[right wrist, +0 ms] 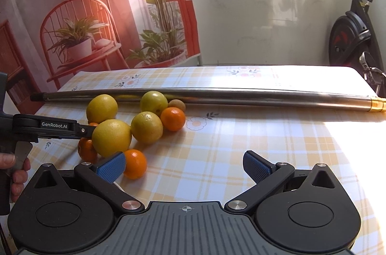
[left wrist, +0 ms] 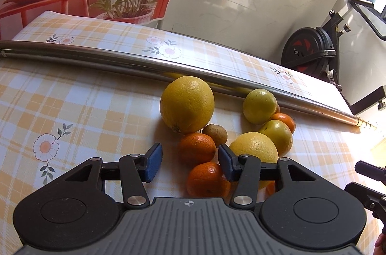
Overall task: Organize fruits
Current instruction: 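Lower the left tool onto another mandarin and close on it, then close the right tool on a large yellow grapefruit while the left tool holds the mandarin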
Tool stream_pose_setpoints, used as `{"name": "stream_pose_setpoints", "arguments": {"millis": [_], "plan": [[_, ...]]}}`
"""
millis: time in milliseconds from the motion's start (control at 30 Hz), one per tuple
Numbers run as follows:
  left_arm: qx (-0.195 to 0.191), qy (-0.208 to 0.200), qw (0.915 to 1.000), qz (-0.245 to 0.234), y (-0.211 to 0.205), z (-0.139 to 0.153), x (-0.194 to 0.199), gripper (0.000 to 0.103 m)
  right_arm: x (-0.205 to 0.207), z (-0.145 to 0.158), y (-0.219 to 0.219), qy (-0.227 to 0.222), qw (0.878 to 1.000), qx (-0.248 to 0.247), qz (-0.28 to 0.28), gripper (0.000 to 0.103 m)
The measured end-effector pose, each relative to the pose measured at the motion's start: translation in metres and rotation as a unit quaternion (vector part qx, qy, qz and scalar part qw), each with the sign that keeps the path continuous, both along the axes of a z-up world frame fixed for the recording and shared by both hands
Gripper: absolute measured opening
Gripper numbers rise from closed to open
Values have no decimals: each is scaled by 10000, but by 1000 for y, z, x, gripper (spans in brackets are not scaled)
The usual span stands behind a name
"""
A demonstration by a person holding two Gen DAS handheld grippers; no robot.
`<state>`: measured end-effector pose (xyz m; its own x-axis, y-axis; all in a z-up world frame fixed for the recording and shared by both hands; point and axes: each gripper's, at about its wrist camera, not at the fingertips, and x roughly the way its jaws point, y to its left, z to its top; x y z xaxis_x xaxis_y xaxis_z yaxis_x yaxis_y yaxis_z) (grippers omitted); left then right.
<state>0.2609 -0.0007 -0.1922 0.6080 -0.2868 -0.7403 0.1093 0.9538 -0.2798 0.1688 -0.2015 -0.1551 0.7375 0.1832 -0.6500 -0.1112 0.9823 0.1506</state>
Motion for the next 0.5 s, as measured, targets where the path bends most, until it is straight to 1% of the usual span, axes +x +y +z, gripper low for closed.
{"name": "stream_pose_setpoints", "arguments": {"millis": [100,133,200,300,400,500], "plan": [[-72,16,10000,-16,0,-4,3,51,1,-1,-1,38,10000,5,-16,102],[-78,-7,10000,-58,0,-4,4,48,1,-1,-1,43,10000,8,-22,102],[-110,-70,9998,-162,-2,-5,3,37,2,-2,-1,68,10000,23,-23,102],[31,-186,9996,-203,-5,-2,-3,36,4,-2,1,85,10000,19,19,102],[77,-284,9993,-217,-4,4,-9,36,6,-2,4,105,9999,5,126,102],[98,-425,9988,-241,1,13,-20,36,10,-1,8,141,9995,24,275,97]]}}
